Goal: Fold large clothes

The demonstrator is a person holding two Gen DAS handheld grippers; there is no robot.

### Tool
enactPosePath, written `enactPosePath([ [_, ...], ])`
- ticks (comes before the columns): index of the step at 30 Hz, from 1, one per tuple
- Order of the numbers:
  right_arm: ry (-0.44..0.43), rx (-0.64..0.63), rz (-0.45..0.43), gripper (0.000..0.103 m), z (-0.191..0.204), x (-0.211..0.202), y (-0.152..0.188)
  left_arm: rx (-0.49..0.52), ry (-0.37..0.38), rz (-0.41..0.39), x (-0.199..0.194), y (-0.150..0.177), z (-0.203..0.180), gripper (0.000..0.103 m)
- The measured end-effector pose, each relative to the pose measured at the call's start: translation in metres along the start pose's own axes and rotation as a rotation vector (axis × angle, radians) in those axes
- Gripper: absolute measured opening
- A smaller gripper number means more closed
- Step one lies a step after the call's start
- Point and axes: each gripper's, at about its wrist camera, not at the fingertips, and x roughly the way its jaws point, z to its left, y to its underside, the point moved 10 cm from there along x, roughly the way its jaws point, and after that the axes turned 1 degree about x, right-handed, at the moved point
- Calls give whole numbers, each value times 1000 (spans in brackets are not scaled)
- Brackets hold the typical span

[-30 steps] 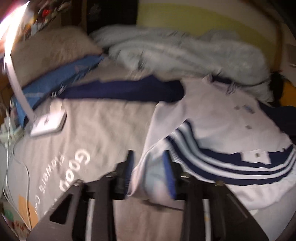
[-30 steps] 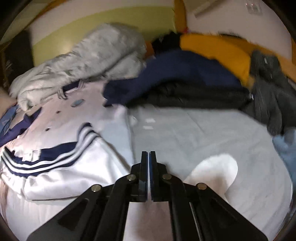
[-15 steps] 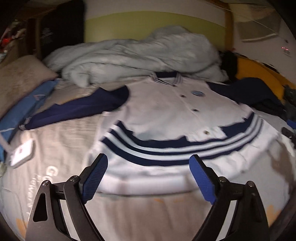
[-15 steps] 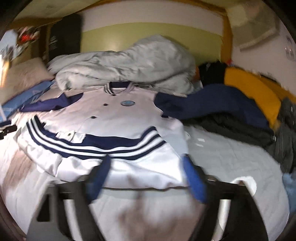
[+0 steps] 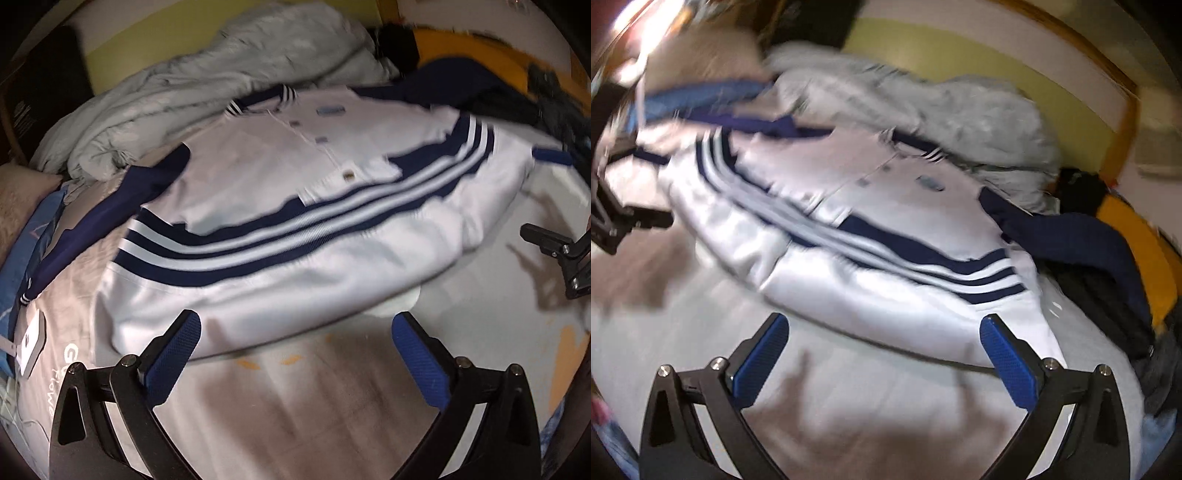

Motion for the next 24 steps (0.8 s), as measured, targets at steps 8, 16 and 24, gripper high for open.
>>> enactPosePath([
  [8, 131, -55, 75, 103, -5, 37, 16, -13, -122, 34, 29, 8, 19, 103],
  [16, 179, 86, 106, 103, -47, 44, 25, -48, -201, 1, 34, 5, 43, 103],
  [24, 414, 12, 151, 34, -73, 56, 32, -86, -433, 29, 49, 13, 95, 39],
])
